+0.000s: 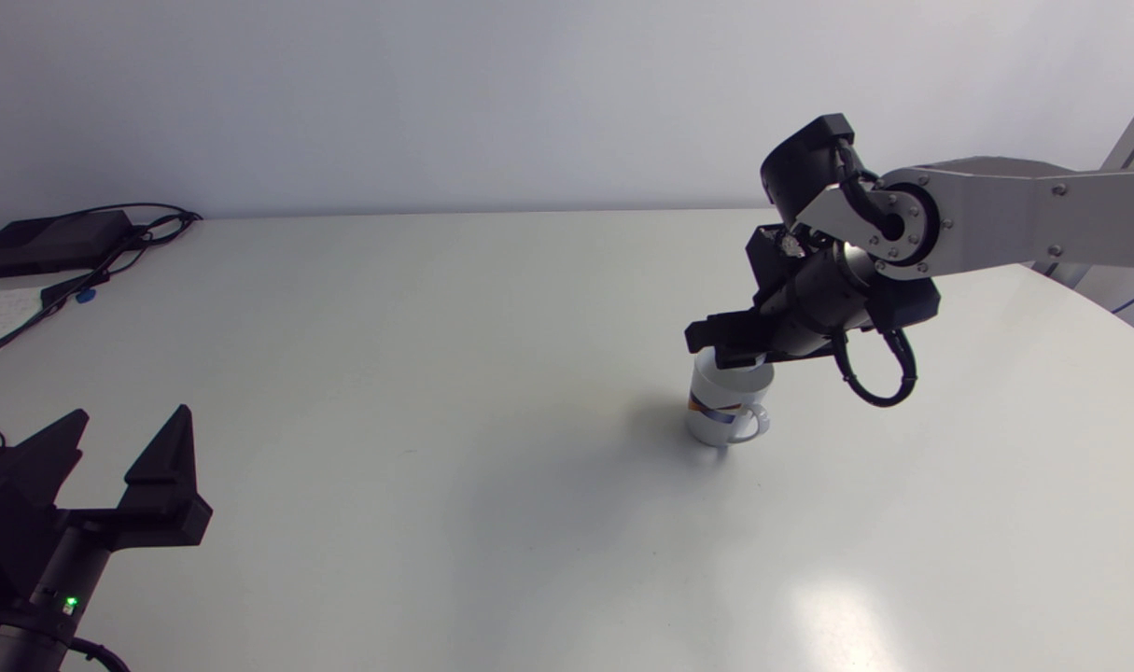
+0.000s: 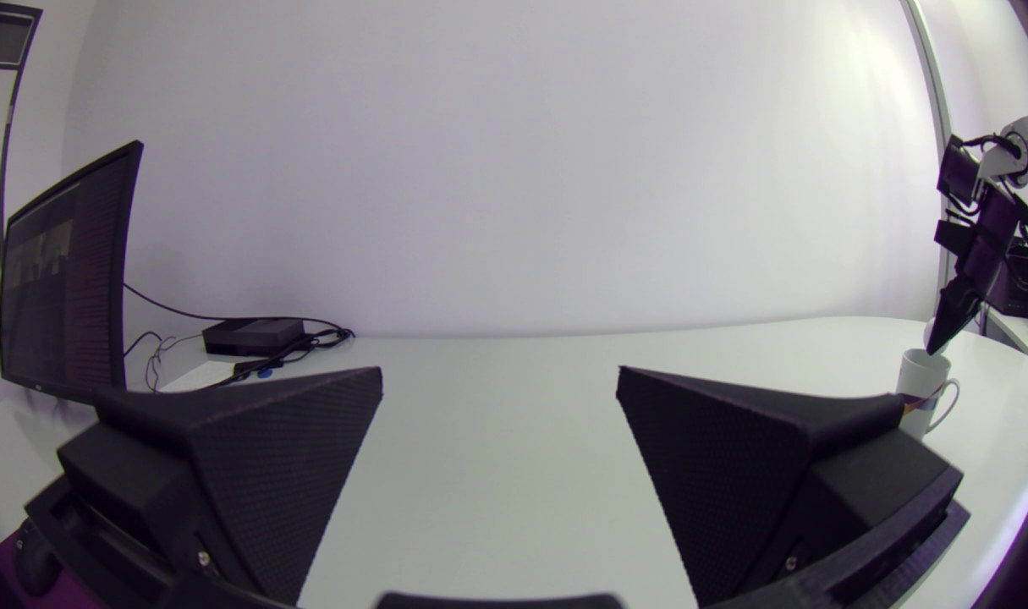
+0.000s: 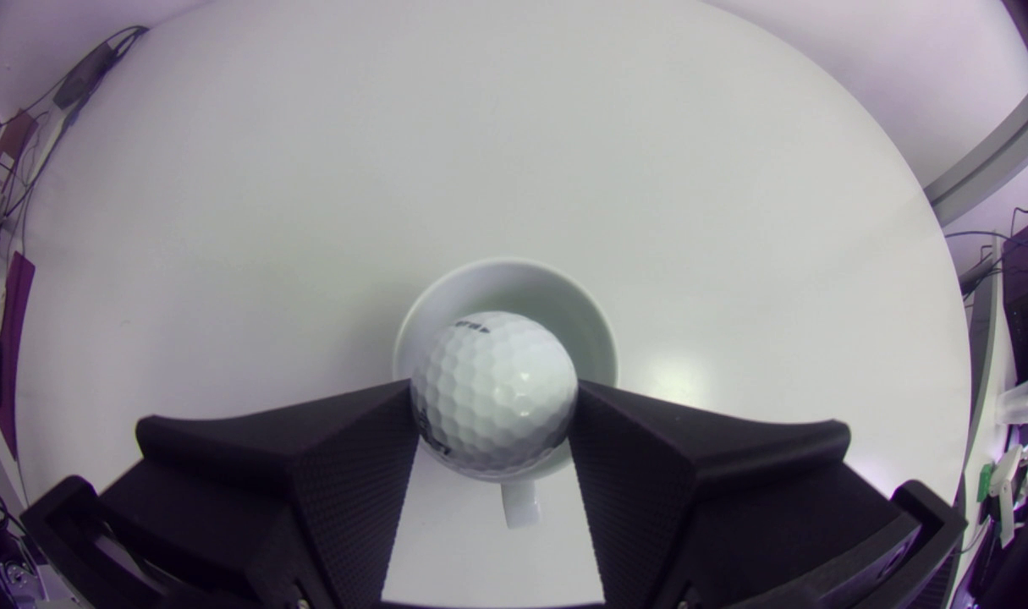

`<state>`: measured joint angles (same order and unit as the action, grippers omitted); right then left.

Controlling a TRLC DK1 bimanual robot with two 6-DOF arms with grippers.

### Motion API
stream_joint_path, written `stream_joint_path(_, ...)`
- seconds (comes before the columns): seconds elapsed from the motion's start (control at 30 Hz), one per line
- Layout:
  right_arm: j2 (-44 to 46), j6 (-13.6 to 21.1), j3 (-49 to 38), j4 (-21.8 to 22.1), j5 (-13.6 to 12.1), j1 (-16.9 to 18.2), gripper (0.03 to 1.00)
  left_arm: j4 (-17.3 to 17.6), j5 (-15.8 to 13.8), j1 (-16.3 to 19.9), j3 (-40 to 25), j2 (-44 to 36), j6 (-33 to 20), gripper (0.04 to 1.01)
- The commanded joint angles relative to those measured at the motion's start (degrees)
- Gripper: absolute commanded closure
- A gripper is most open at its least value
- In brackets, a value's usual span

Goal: Pick up the white golf ball from the table and place it into the cup.

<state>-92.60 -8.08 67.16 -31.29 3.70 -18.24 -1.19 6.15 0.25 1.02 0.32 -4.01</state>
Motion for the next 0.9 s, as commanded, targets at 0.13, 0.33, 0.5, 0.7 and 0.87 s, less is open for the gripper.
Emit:
stream_joint_path(0.13,-4.7,1.0,-0.4,2.3,1.0,0.7,0.600,0.3,-0.6,-0.3,-1.0,-0.9,-0.5,0.051)
stream_joint_path(0.33,-6.2,1.3,-0.6,3.8,1.2,1.0,0.593,0.3,-0.6,-0.3,-1.0,-0.9,-0.5,0.051)
stream_joint_path(0.5,-6.2,1.4,-0.3,4.0,1.7,1.3,0.574,0.3,-0.6,-0.3,-1.0,-0.9,-0.5,0.051)
stream_joint_path(0.7,-6.9,1.4,-0.2,3.9,1.7,2.1,0.162,0.3,-0.6,-0.3,-1.0,-0.9,-0.5,0.051)
stream_joint_path(0.87,-6.9,1.3,-0.2,4.0,1.7,2.1,0.105,0.3,-0.6,-0.3,-1.0,-0.9,-0.5,0.051)
